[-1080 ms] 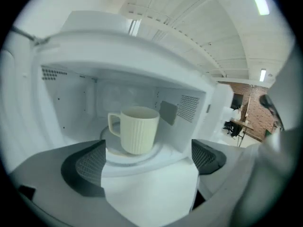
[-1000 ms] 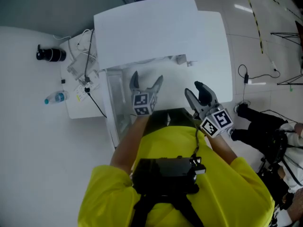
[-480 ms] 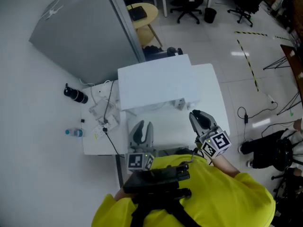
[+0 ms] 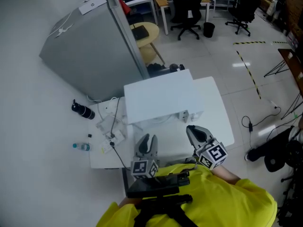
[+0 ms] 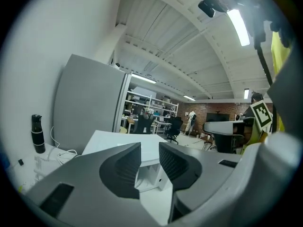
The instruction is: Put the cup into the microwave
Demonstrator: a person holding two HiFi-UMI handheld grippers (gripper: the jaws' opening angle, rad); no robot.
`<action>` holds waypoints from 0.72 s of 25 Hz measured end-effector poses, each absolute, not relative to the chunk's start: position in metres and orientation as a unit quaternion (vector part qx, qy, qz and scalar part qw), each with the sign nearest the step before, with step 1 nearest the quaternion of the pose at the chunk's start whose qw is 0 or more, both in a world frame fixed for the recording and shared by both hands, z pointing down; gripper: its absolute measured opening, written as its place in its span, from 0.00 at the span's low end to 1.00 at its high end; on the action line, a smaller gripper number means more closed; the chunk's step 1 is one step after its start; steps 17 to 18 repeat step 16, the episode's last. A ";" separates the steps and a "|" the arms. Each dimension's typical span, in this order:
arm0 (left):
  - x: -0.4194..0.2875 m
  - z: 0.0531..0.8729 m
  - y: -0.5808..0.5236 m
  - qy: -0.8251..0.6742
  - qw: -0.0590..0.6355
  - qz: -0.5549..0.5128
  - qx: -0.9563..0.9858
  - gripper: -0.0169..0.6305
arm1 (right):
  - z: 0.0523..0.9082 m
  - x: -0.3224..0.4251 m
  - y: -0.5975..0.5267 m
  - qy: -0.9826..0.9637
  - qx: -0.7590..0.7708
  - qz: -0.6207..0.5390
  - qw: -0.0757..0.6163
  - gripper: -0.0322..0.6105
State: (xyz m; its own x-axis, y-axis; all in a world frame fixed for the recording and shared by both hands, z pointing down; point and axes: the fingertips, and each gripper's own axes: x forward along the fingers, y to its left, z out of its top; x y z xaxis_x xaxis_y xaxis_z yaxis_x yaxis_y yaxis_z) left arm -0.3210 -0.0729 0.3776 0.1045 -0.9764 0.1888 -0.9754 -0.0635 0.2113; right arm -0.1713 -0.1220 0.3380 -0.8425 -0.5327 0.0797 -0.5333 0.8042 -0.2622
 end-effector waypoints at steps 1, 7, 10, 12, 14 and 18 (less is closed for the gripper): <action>-0.322 0.379 -0.072 -0.669 0.148 -0.001 0.728 0.20 | 0.340 -0.172 -0.119 -0.949 0.280 0.143 0.001 0.05; -0.311 0.378 -0.072 -0.656 0.148 -0.003 0.740 0.20 | 0.350 -0.176 -0.104 -0.951 0.269 0.152 0.011 0.05; -0.307 0.377 -0.071 -0.653 0.141 -0.006 0.744 0.20 | 0.352 -0.179 -0.100 -0.952 0.262 0.156 0.014 0.05; -0.308 0.376 -0.068 -0.651 0.131 -0.008 0.748 0.20 | 0.353 -0.182 -0.098 -0.952 0.261 0.157 0.015 0.05; -0.312 0.377 -0.065 -0.653 0.134 -0.007 0.745 0.20 | 0.354 -0.184 -0.097 -0.952 0.261 0.159 0.015 0.05; -0.317 0.378 -0.062 -0.658 0.141 -0.006 0.740 0.20 | 0.355 -0.186 -0.096 -0.951 0.262 0.161 0.015 0.05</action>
